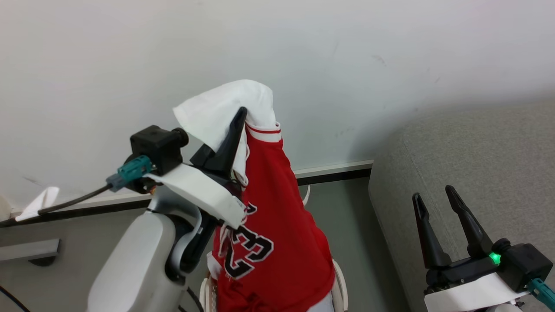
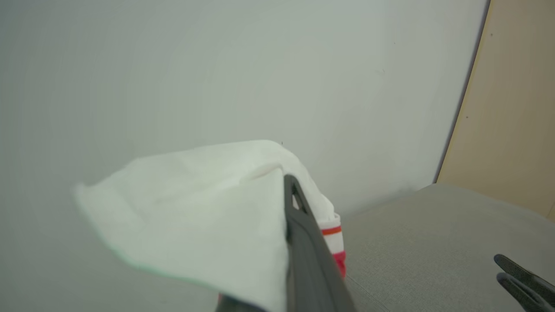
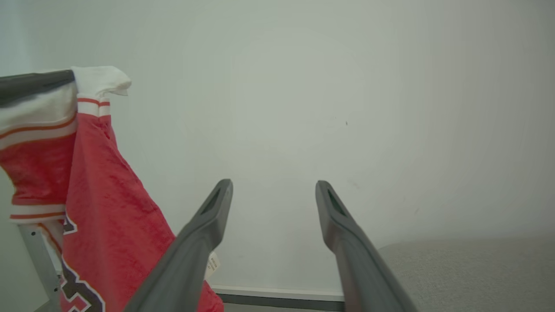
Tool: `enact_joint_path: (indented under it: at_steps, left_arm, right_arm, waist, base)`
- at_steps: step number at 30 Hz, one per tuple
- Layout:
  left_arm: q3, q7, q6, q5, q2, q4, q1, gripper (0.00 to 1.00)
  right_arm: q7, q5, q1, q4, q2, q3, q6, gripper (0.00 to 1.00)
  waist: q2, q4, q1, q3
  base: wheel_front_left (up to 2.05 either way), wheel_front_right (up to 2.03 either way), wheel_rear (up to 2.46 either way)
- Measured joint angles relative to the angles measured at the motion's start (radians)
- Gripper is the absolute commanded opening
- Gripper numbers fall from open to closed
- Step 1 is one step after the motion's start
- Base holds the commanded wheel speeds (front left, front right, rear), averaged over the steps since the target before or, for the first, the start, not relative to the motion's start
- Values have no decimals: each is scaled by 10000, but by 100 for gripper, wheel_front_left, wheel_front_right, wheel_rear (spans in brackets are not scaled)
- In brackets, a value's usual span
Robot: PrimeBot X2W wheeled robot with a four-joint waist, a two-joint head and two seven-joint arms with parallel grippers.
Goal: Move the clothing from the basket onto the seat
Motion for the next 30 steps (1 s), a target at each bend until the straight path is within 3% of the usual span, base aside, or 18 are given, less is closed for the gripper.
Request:
enact_joint_path:
  at_steps: [12,20,30]
  left_arm:
    - [-207,58,81,-54,-29,-255,250,0]
    - [-646,-42,-144,-96,-215,-207,441,0]
    - [-1233,-33,-407,-316,-487,-144,469,0]
  right_arm:
    - [0,314,-142,-245,-297,621,0,100]
    - [0,1051,-1104,-339,-1158,2560,0,100]
    - [0,2376,-3384,876,-2073,5758,0,100]
  waist:
    - [0,130,0,85]
    - [0,499,2,38]
    - [0,1101,1,-17]
  base:
    - [0,0,0]
    - [0,0,0]
    - [0,0,0]
